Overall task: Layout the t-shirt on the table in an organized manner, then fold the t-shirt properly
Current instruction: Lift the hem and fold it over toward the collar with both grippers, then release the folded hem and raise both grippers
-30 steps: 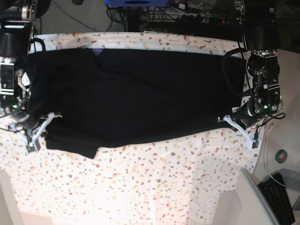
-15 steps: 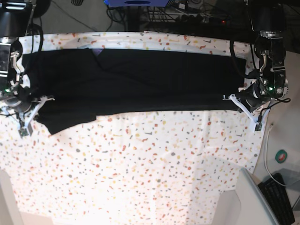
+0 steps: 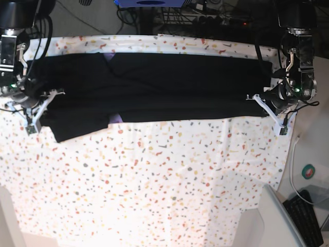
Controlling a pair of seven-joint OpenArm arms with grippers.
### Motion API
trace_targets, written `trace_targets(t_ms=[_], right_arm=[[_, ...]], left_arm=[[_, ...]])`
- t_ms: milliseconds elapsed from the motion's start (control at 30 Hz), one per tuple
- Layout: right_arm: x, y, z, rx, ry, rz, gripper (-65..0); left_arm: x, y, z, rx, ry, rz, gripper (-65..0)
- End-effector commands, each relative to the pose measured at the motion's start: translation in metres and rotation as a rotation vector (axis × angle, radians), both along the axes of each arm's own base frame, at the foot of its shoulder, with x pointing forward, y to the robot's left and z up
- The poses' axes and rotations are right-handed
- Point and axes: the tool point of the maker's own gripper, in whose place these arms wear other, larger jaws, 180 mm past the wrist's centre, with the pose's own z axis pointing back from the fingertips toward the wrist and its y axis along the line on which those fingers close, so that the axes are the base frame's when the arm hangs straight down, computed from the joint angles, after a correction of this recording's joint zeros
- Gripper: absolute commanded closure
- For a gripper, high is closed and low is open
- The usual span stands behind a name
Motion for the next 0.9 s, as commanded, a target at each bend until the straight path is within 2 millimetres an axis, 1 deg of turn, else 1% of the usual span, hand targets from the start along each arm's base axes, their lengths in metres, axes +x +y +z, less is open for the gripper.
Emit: trace_targets(t_ms=[0, 67, 133, 267, 367, 400, 533, 600, 667, 700, 733, 767, 833, 867], right_arm=[[0.012, -0.009, 0.014, -0.021, -0.048, -0.003, 0.0], [0.011, -0.008, 0.013, -0.017, -0.047, -0.004, 0.0], [0.008, -0.002, 0.009, -0.005, -0.028, -0.009, 0.0], [-0.001, -0.002, 0.003, -0.014, 0.051, -0.017, 0.0], [-0.005, -0.002, 0.0, -0.013, 0.072, -0.019, 0.0], [-0.007, -0.002, -0.001, -0.013, 0.075, -0.019, -1.8], [-0.012, -0.002, -0.002, -0.014, 0.081, -0.019, -18.9], [-0.013, -0.002, 0.006, -0.022, 0.056, -0.018, -26.0], [-0.013, 0.0, 0.022, 0.005, -0.004, -0.068, -30.5], [-0.013, -0.005, 0.033, -0.002, -0.028, -0.094, -31.4], [-0.014, -0.008, 0.041, -0.008, -0.04, -0.109, -31.4], [-0.016, -0.009, 0.048, -0.011, -0.053, -0.124, -31.4], [-0.013, -0.009, 0.06, -0.011, -0.09, -0.14, -31.4], [-0.01, -0.011, 0.064, -0.011, -0.102, -0.146, -31.2]], left_arm=[[0.009, 0.008, 0.012, 0.032, -0.04, 0.0, 0.0], [0.008, 0.009, 0.011, 0.031, -0.035, 0.002, 0.0], [0.008, 0.01, 0.01, 0.032, -0.033, 0.003, 0.0], [0.007, 0.01, 0.01, 0.032, -0.03, 0.004, 0.0], [0.008, 0.008, 0.01, 0.029, -0.032, 0.003, 0.0], [0.007, 0.009, 0.01, 0.029, -0.032, 0.005, -2.0], [0.008, 0.013, 0.012, 0.034, -0.036, 0.012, -23.0], [0.009, 0.013, 0.014, 0.036, -0.041, 0.012, -33.9], [0.009, 0.014, 0.014, 0.036, -0.043, 0.013, -40.5], [0.009, 0.014, 0.015, 0.037, -0.045, 0.013, -42.0], [0.011, 0.014, 0.018, 0.037, -0.055, 0.013, -42.1], [0.014, 0.016, 0.025, 0.035, -0.078, 0.025, -41.8], [0.007, 0.021, 0.035, 0.036, -0.11, 0.055, -41.5], [0.005, 0.018, 0.04, 0.027, -0.132, 0.063, -39.8]])
